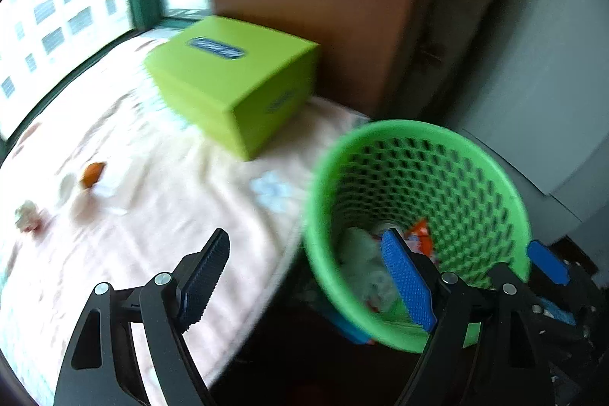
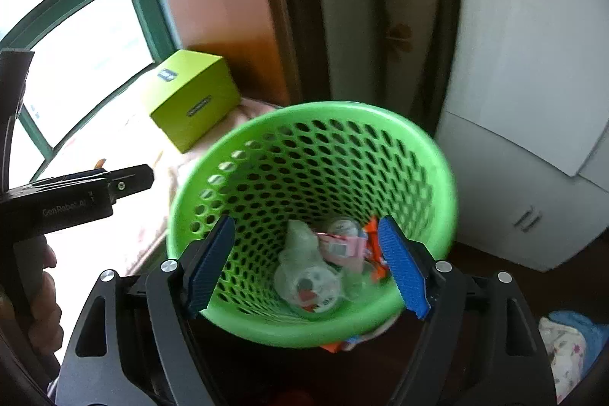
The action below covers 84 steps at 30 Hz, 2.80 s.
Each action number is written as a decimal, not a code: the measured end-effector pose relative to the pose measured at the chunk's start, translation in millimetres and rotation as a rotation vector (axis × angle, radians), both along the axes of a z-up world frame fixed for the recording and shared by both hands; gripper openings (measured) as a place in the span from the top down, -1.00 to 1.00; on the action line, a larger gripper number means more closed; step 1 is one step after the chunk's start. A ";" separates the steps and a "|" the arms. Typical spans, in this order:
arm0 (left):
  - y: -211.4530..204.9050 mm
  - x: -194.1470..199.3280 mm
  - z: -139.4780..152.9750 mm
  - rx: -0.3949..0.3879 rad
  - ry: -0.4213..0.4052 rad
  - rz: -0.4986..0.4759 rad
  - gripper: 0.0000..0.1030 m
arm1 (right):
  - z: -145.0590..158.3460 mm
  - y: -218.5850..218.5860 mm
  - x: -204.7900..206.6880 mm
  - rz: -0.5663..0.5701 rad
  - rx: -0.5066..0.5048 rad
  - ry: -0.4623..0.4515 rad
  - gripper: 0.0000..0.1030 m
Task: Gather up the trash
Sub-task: 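Move both tools back over the table, then grasp the crumpled white paper ball with the left tool, then grasp the labelled clear yogurt cup with the right tool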
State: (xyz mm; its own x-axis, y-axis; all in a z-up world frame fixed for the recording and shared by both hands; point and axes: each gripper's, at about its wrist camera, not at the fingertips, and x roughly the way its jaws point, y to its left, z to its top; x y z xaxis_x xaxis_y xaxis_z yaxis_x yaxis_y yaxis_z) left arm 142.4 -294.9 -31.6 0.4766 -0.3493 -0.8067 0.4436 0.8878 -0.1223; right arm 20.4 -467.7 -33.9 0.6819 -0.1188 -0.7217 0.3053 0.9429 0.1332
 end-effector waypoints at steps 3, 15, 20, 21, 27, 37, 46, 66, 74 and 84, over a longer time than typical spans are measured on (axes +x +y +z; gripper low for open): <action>28.7 10.6 -1.8 0.004 0.001 0.069 -0.54 | -0.8 13.8 9.7 0.032 0.003 0.004 -0.55; 158.0 56.8 -13.5 0.082 -0.010 0.360 -0.54 | -4.8 83.9 54.0 0.204 0.017 0.023 -0.55; 202.9 76.9 -16.9 0.113 -0.009 0.454 -0.54 | -3.3 110.9 68.4 0.261 0.014 0.023 -0.55; 209.6 79.2 -17.7 0.119 -0.010 0.466 -0.54 | -2.8 115.7 71.0 0.271 0.015 0.023 -0.55; 245.0 95.6 -24.0 0.136 0.003 0.516 -0.54 | -6.8 138.0 92.3 0.322 0.030 0.039 -0.55; 290.8 125.3 -39.2 0.144 0.038 0.557 -0.46 | -10.5 174.5 122.9 0.405 0.032 0.059 -0.55; 315.3 149.5 -50.7 0.151 0.055 0.573 -0.44 | -12.9 195.7 153.8 0.462 0.053 0.074 -0.55; 344.3 183.3 -92.1 0.050 0.176 0.529 0.18 | -19.4 261.0 229.6 0.651 0.099 0.085 -0.54; 365.4 165.7 -77.4 -0.014 0.155 0.552 0.21 | -28.3 296.3 250.0 0.735 0.093 0.096 -0.52; 389.4 147.2 -59.6 -0.028 0.125 0.586 0.21 | -50.9 330.2 275.7 0.815 -0.022 0.137 -0.51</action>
